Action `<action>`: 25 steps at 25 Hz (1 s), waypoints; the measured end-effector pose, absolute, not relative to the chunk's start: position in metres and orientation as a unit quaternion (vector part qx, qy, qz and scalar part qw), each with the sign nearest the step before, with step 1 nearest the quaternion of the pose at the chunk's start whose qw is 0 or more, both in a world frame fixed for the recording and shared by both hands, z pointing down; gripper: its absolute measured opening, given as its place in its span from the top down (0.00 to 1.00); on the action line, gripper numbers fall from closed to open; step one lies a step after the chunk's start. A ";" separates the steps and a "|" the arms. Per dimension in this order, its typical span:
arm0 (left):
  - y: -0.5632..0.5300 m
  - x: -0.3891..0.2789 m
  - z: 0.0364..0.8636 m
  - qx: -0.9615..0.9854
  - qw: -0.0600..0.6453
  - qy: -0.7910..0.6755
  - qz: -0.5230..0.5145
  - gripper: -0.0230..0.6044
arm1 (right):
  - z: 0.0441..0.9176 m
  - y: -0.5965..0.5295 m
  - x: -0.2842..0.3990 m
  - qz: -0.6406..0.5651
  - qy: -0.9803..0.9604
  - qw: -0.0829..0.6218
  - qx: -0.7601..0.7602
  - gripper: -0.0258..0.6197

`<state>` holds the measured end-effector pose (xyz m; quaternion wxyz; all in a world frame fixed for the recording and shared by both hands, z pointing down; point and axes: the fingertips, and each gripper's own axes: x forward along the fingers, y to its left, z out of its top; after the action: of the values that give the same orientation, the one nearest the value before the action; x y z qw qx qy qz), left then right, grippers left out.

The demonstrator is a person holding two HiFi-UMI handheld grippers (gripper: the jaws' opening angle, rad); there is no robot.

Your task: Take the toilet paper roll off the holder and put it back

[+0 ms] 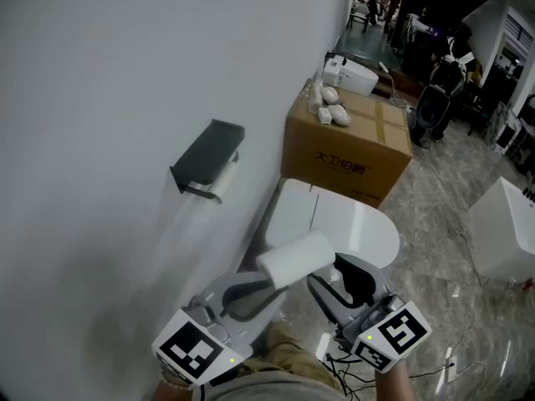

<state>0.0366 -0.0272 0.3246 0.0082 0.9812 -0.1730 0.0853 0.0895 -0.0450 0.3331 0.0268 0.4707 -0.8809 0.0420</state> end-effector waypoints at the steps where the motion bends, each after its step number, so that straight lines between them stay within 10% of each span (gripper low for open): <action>1: -0.027 0.035 0.324 0.981 0.008 -0.175 0.086 0.88 | 0.333 -0.045 0.088 0.042 -0.881 0.027 0.470 0.66; 25: -0.099 0.016 0.306 0.965 0.002 -0.246 0.089 0.87 | 0.314 -0.123 0.066 0.030 -0.905 0.029 0.424 0.66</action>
<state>0.0156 -0.0990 0.3064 0.0021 0.9652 -0.2460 0.0888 0.0656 -0.1229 0.3143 0.0295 0.4241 -0.9046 0.0295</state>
